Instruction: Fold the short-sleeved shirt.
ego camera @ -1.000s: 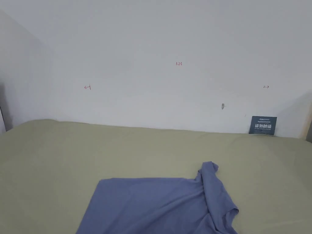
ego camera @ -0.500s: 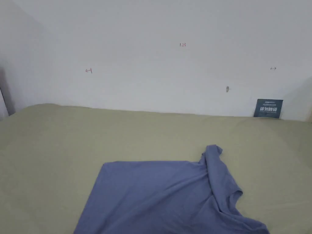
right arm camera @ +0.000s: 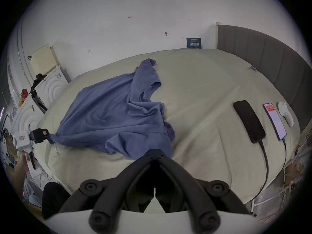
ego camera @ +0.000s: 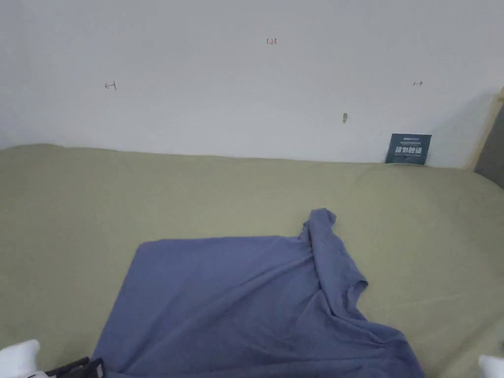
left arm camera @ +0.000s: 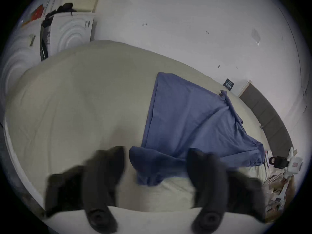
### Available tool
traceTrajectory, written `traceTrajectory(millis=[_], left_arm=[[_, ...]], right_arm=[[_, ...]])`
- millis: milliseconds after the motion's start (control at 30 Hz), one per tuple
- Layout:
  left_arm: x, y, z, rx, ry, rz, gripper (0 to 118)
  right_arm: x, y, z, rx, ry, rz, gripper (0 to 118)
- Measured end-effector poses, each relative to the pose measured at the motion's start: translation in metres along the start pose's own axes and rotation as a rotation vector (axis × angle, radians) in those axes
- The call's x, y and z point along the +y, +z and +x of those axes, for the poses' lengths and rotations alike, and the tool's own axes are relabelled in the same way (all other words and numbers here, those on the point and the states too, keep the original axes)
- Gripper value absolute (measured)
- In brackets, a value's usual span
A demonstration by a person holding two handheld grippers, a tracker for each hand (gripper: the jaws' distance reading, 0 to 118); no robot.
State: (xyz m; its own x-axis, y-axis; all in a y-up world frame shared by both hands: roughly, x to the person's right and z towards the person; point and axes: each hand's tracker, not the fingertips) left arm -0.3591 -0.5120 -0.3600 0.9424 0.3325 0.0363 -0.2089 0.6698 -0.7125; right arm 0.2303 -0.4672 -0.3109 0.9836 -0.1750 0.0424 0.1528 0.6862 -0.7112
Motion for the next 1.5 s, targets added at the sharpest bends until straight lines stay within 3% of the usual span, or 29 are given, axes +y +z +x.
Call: traceTrajectory(millis=[33, 67, 100, 133, 167, 233, 333, 467, 533, 567, 633, 667, 700, 1167, 1500], left_arm=[[-0.001, -0.002, -0.002, -0.007, 0.023, -0.004, 10], [-0.003, -0.003, -0.003, -0.004, 0.05, -0.027, 10], [-0.005, -0.002, -0.003, 0.002, 0.059, -0.024, 9], [-0.006, 0.0, -0.003, 0.006, 0.059, -0.022, 9], [-0.007, 0.002, -0.003, -0.008, 0.06, -0.02, 9], [-0.008, 0.004, -0.002, -0.005, 0.047, -0.02, 9], [-0.008, 0.002, 0.001, -0.019, 0.052, -0.018, 9], [-0.006, 0.002, 0.003, -0.011, 0.05, -0.015, 9], [-0.005, -0.001, 0.003, -0.005, 0.044, -0.017, 9], [-0.005, -0.002, 0.004, 0.0, 0.04, -0.02, 9], [-0.005, 0.0, 0.007, 0.016, 0.025, -0.012, 9], [-0.005, 0.001, 0.008, 0.014, 0.024, -0.007, 9], [-0.005, 0.004, 0.01, 0.011, 0.02, 0.0, 9], [0.002, 0.061, 0.024, -0.058, -0.007, 0.152, 7], [0.05, 0.071, 0.03, -0.068, -0.014, 0.234, 7]], right_arm=[[0.0, -0.003, 0.002, 0.004, 0.007, 0.006, 11], [0.0, -0.007, 0.004, 0.008, 0.021, 0.007, 38], [0.0, -0.01, 0.006, -0.003, 0.045, 0.006, 83], [0.0, -0.015, 0.008, -0.007, 0.067, -0.006, 109], [0.0, -0.022, 0.011, 0.0, 0.084, -0.032, 115], [-0.005, -0.031, 0.017, 0.03, 0.105, -0.054, 111], [-0.011, -0.046, 0.021, -0.007, 0.15, -0.085, 111], [-0.018, -0.06, 0.019, 0.064, 0.167, -0.026, 111], [-0.018, -0.064, 0.014, 0.07, 0.192, -0.005, 105], [-0.018, -0.065, 0.011, 0.059, 0.199, -0.001, 96], [-0.014, -0.067, 0.006, 0.058, 0.2, -0.026, 47], [-0.012, -0.067, 0.005, 0.07, 0.19, -0.045, 12], [-0.012, -0.065, 0.003, 0.066, 0.18, -0.041, 5], [0.029, 0.013, 0.008, 0.194, 0.002, 0.064, 5], [0.091, 0.027, 0.0, 0.225, -0.064, 0.111, 5]])
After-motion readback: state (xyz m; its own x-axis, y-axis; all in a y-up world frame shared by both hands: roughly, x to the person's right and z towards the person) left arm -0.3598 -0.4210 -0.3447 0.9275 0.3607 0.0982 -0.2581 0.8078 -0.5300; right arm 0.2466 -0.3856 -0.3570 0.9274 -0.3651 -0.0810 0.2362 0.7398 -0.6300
